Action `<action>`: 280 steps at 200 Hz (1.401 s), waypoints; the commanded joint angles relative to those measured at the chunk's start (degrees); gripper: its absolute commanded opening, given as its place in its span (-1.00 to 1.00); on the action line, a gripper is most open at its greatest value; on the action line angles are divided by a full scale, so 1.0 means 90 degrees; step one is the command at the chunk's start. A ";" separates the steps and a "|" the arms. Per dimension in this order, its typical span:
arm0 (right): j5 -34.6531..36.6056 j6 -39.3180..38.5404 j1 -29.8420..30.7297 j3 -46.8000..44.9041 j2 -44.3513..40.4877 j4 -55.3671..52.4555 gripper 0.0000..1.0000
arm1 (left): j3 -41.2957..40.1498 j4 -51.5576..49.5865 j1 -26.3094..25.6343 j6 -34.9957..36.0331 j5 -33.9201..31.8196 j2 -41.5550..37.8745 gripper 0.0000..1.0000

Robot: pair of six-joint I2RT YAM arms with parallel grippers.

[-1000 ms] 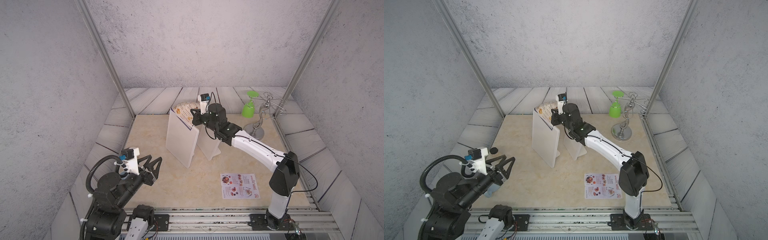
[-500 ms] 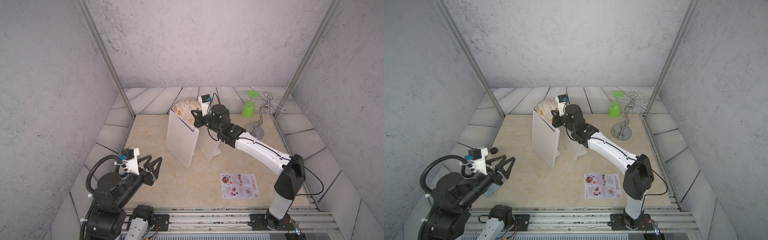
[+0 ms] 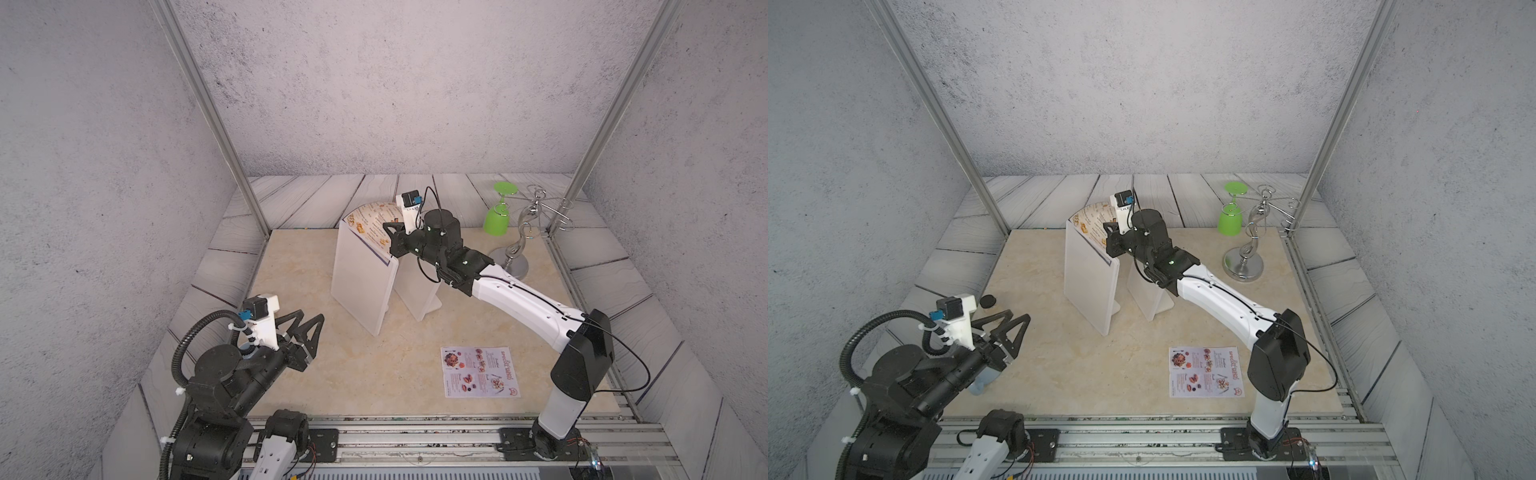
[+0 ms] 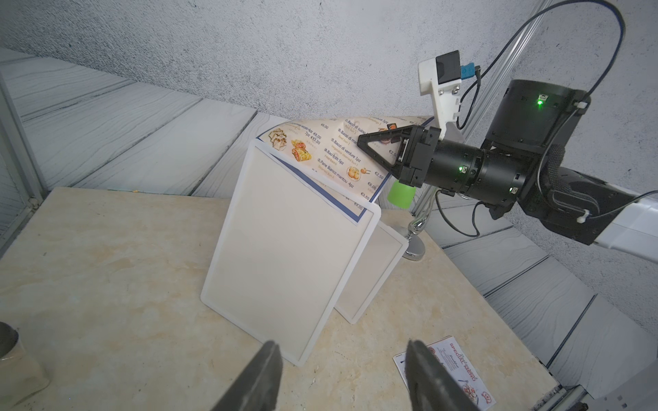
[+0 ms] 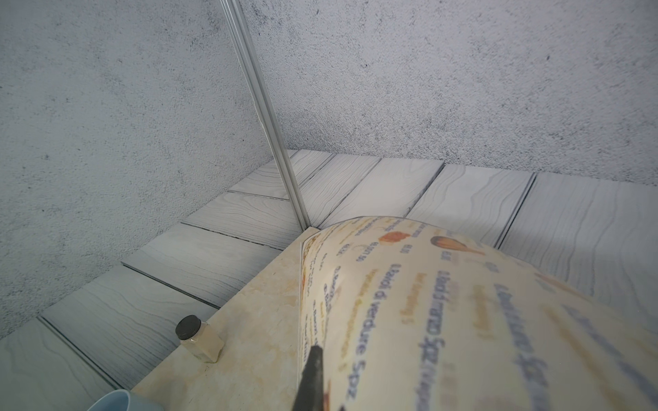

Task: Insert the menus into the narrow rack
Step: Insert the menu into the narrow rack.

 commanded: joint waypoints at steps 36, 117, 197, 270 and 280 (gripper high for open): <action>-0.0147 -0.0206 0.0001 -0.0126 -0.0635 -0.0306 -1.00 | -0.0113 0.0089 -0.0024 -0.0084 0.0047 -0.0023 0.18; -0.0456 -0.0338 0.0000 0.0029 -0.0496 -0.0613 -1.00 | -0.0158 0.0078 -0.0024 -0.0124 0.0082 -0.0079 0.18; -0.0174 -0.0096 0.0039 -0.0332 -0.0510 -0.0341 -1.00 | -0.0197 0.0055 -0.0026 -0.0111 0.0053 -0.0114 0.18; 0.0272 0.0140 0.0201 -0.0728 -0.0596 -0.0009 -0.99 | -0.0266 0.0055 -0.0024 -0.0112 0.0053 -0.0133 0.18; 0.0300 0.0126 0.0215 -0.0758 -0.0589 -0.0017 -0.98 | -0.0265 0.0050 -0.0024 -0.0104 0.0045 -0.0133 0.18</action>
